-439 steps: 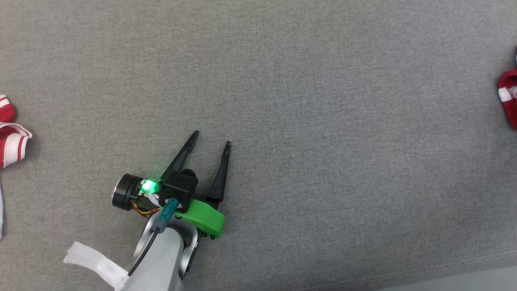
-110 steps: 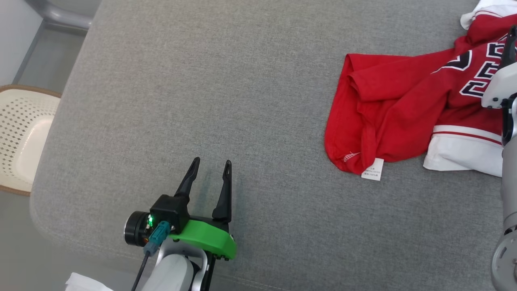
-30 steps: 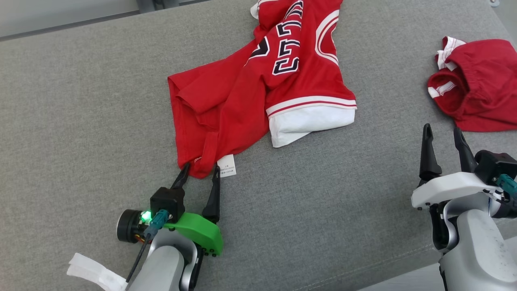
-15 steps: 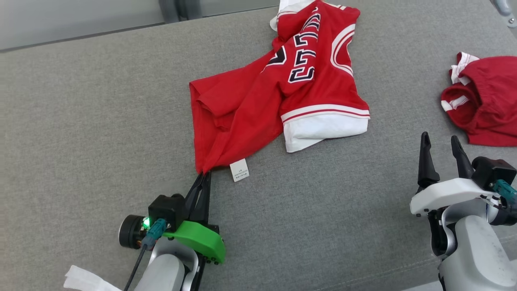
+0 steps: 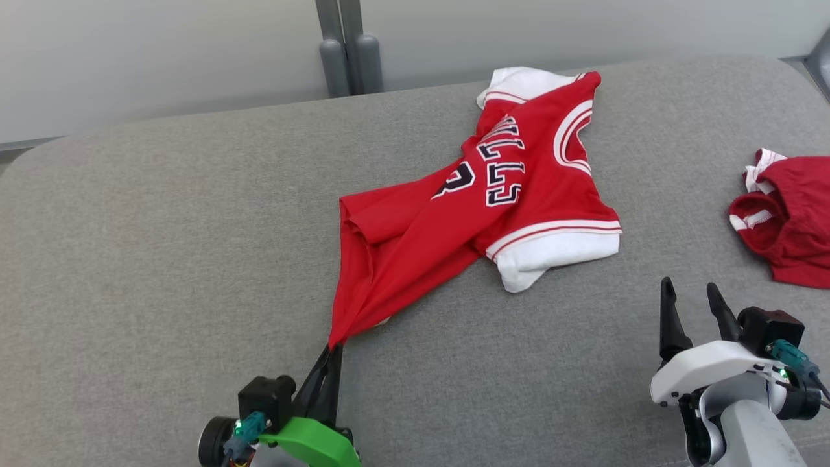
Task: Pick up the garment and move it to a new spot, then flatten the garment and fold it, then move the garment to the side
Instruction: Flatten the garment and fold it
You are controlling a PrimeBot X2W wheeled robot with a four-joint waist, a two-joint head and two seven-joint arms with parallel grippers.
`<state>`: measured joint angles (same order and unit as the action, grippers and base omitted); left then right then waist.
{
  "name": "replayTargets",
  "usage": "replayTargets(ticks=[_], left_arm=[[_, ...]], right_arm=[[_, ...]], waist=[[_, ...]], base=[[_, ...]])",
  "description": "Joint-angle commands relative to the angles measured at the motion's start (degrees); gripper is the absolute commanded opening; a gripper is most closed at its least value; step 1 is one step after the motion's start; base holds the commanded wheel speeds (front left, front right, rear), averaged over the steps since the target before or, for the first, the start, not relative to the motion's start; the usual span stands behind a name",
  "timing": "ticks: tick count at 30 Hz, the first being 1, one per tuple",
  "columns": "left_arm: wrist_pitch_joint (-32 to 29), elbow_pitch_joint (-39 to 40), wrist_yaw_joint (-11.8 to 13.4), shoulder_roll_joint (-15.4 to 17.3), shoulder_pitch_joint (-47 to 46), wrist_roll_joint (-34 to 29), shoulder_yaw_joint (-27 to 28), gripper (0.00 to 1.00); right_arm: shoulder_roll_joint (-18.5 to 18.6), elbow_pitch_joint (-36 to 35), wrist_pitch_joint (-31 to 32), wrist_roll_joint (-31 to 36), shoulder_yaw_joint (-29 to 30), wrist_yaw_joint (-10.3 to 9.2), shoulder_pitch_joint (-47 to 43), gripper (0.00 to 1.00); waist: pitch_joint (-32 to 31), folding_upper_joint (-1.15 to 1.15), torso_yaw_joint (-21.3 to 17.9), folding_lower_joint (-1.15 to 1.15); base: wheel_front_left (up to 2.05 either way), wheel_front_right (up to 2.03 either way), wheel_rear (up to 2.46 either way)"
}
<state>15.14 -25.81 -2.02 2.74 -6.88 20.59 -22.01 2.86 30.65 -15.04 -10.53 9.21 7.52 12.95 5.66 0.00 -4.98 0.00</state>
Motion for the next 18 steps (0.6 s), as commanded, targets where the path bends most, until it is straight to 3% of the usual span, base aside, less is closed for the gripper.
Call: replayTargets(ticks=[1, 9, 18], left_arm=[[0.0, -0.5, 0.3, 0.3, 1.4, -0.4, 0.7, 0.0], [0.0, -2.2, 0.8, 0.3, 4.2, 0.4, 5.2, 0.0], [0.0, -3.0, 0.3, 0.3, 0.8, 0.4, 5.3, 0.01]], right_arm=[[0.1, 0.2, -0.2, -0.5, -0.2, -0.07, -1.1, 1.0], [0.1, 1.2, -0.2, -1.2, -2.5, -0.07, -2.7, 1.0], [0.1, 1.5, -0.2, 0.4, -1.6, -0.07, 0.9, 1.0]], waist=[[-2.7, 0.0, 2.6, 0.0], [-3.2, 0.0, 4.3, 0.0], [1.9, 0.0, 6.2, 0.0]], base=[[0.0, 0.0, 0.0], [0.0, 0.0, 0.0], [0.0, 0.0, 0.0]])
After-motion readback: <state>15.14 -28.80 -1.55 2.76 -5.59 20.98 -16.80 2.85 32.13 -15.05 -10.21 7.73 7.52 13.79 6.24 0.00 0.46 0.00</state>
